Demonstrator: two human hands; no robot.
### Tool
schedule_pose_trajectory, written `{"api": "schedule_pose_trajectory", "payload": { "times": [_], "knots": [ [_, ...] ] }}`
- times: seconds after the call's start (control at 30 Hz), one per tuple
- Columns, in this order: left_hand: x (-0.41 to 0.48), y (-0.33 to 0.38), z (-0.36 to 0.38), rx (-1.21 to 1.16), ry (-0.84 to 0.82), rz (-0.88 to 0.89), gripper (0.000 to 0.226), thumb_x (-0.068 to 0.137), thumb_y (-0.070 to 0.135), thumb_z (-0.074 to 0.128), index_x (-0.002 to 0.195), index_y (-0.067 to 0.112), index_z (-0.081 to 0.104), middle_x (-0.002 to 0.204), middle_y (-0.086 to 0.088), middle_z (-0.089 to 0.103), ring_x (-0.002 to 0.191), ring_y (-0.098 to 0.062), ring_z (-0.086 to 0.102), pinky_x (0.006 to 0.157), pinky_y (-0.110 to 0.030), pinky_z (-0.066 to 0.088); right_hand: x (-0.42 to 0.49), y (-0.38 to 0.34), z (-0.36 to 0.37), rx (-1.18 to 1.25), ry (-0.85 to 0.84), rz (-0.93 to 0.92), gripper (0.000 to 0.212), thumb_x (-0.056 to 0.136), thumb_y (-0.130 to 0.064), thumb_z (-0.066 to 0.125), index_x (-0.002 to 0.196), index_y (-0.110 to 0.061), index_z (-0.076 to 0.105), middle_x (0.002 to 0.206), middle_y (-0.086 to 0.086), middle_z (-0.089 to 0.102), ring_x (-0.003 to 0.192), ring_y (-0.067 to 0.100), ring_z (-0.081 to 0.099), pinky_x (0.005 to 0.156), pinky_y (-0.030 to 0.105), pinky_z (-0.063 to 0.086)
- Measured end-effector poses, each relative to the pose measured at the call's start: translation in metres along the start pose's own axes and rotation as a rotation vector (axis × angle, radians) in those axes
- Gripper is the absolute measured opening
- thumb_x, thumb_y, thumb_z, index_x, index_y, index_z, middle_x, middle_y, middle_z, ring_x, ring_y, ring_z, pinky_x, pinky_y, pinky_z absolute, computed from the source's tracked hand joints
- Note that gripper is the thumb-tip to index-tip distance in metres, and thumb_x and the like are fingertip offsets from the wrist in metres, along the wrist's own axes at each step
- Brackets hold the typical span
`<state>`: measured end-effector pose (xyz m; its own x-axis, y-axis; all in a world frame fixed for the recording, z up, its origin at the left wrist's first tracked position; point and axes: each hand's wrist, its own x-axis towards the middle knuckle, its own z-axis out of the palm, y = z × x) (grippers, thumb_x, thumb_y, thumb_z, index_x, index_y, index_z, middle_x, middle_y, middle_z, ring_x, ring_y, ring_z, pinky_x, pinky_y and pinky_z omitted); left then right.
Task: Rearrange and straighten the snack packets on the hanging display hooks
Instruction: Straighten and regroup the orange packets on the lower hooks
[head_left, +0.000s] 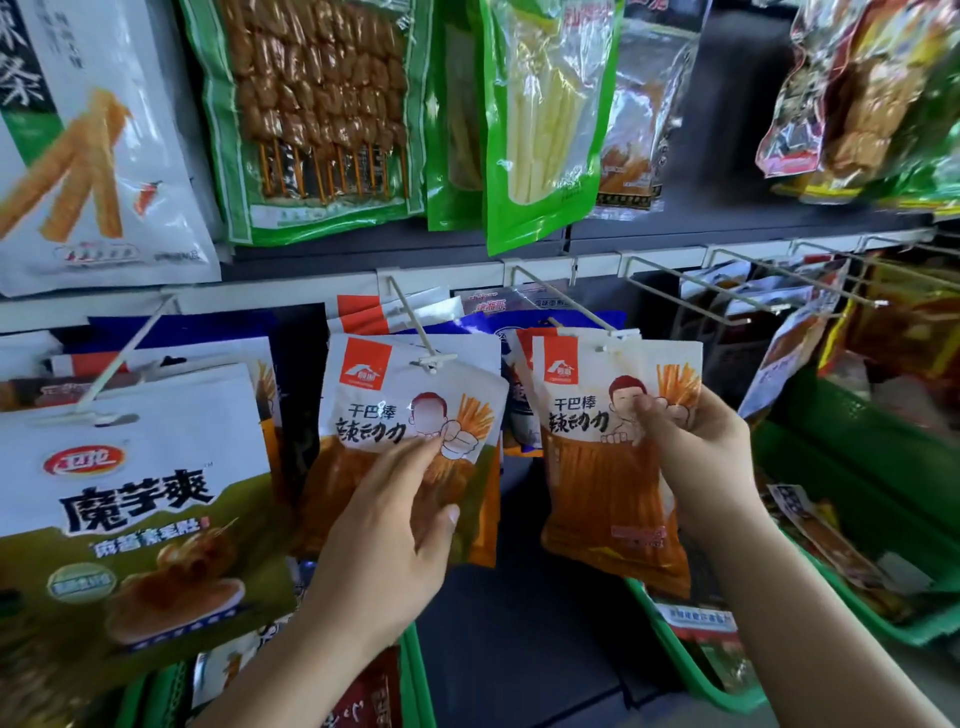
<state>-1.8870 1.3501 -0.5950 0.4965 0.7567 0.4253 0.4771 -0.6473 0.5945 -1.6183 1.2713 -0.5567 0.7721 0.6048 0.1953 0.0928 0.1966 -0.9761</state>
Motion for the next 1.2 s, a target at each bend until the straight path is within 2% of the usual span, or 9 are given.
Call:
{"api": "schedule_pose_trajectory", "payload": {
  "times": [0.13,0.23,0.37,0.5,0.63,0.87,1.0,1.1,1.2],
  "knots": [
    [-0.002,0.006,0.001,-0.047,-0.002,0.008,0.062,0.098,0.032,0.065,0.154,0.034,0.039,0.155,0.025,0.038,0.145,0.006,0.032,0.116,-0.019,0.030,-0.007,-0.009,-0.005,-0.035,0.019,-0.035,0.010,0.095,-0.007,0.071,0.096,-0.015,0.075,0.089,0.009,0.081,0.086,0.027,0.080,0.074,0.042,0.067],
    [-0.006,0.010,0.000,-0.048,-0.001,0.010,0.060,0.098,0.031,0.065,0.153,0.036,0.041,0.154,0.025,0.040,0.144,0.006,0.033,0.114,-0.017,0.029,-0.010,-0.010,-0.005,0.030,-0.006,0.037,0.013,0.095,-0.010,0.073,0.109,-0.009,0.074,0.101,0.018,0.080,0.094,0.035,0.079,0.083,0.051,0.065],
    [-0.008,0.011,-0.002,-0.040,-0.019,0.008,0.057,0.098,0.030,0.064,0.151,0.037,0.043,0.149,0.030,0.040,0.136,0.021,0.030,0.106,-0.001,0.020,-0.015,-0.007,0.002,0.041,-0.030,0.050,0.016,0.098,-0.009,0.070,0.114,-0.005,0.072,0.097,0.013,0.081,0.084,0.024,0.081,0.064,0.032,0.066],
    [-0.010,0.008,-0.003,-0.038,-0.032,-0.002,0.054,0.098,0.030,0.065,0.149,0.033,0.048,0.146,0.031,0.041,0.133,0.020,0.032,0.105,0.002,0.019,-0.013,0.003,0.004,-0.027,0.045,0.044,0.011,0.100,-0.010,0.067,0.108,-0.006,0.074,0.088,0.004,0.082,0.083,0.022,0.081,0.063,0.031,0.065],
    [-0.011,0.007,-0.005,-0.050,-0.027,-0.010,0.053,0.098,0.029,0.066,0.148,0.031,0.050,0.144,0.028,0.044,0.136,0.007,0.041,0.116,-0.022,0.038,-0.011,0.007,0.001,-0.057,0.121,0.052,0.012,0.100,-0.013,0.068,0.092,-0.018,0.077,0.090,0.010,0.081,0.089,0.031,0.079,0.082,0.052,0.065],
    [-0.010,0.010,-0.007,-0.062,-0.040,-0.024,0.053,0.097,0.031,0.066,0.148,0.031,0.051,0.148,0.022,0.046,0.138,-0.001,0.044,0.116,-0.035,0.043,-0.016,0.001,-0.003,-0.003,0.137,0.075,0.010,0.095,-0.011,0.070,0.090,-0.015,0.076,0.079,0.000,0.081,0.079,0.026,0.080,0.080,0.048,0.065],
    [-0.012,0.013,-0.008,-0.182,-0.037,-0.059,0.044,0.095,0.034,0.068,0.138,0.027,0.062,0.131,0.018,0.063,0.122,0.005,0.058,0.101,-0.024,0.054,-0.035,-0.020,-0.005,0.067,0.038,0.142,0.015,0.083,0.004,0.072,0.090,-0.008,0.077,0.083,0.012,0.082,0.079,0.038,0.080,0.075,0.053,0.066],
    [-0.018,0.024,-0.011,-0.410,-0.100,-0.163,0.038,0.093,0.036,0.070,0.130,0.026,0.067,0.117,0.017,0.071,0.107,0.006,0.067,0.085,-0.014,0.056,-0.051,-0.029,-0.003,0.177,-0.069,0.273,0.025,0.081,0.009,0.068,0.101,-0.003,0.076,0.096,0.021,0.081,0.087,0.043,0.079,0.084,0.059,0.062],
    [-0.026,0.038,-0.016,-0.660,-0.191,-0.271,0.027,0.094,0.030,0.071,0.120,0.024,0.073,0.111,0.012,0.078,0.104,0.000,0.072,0.087,-0.020,0.058,-0.070,-0.028,0.006,0.291,-0.311,0.438,0.034,0.092,-0.002,0.067,0.125,-0.004,0.070,0.117,0.020,0.078,0.106,0.041,0.076,0.097,0.056,0.057]
  ]
}}
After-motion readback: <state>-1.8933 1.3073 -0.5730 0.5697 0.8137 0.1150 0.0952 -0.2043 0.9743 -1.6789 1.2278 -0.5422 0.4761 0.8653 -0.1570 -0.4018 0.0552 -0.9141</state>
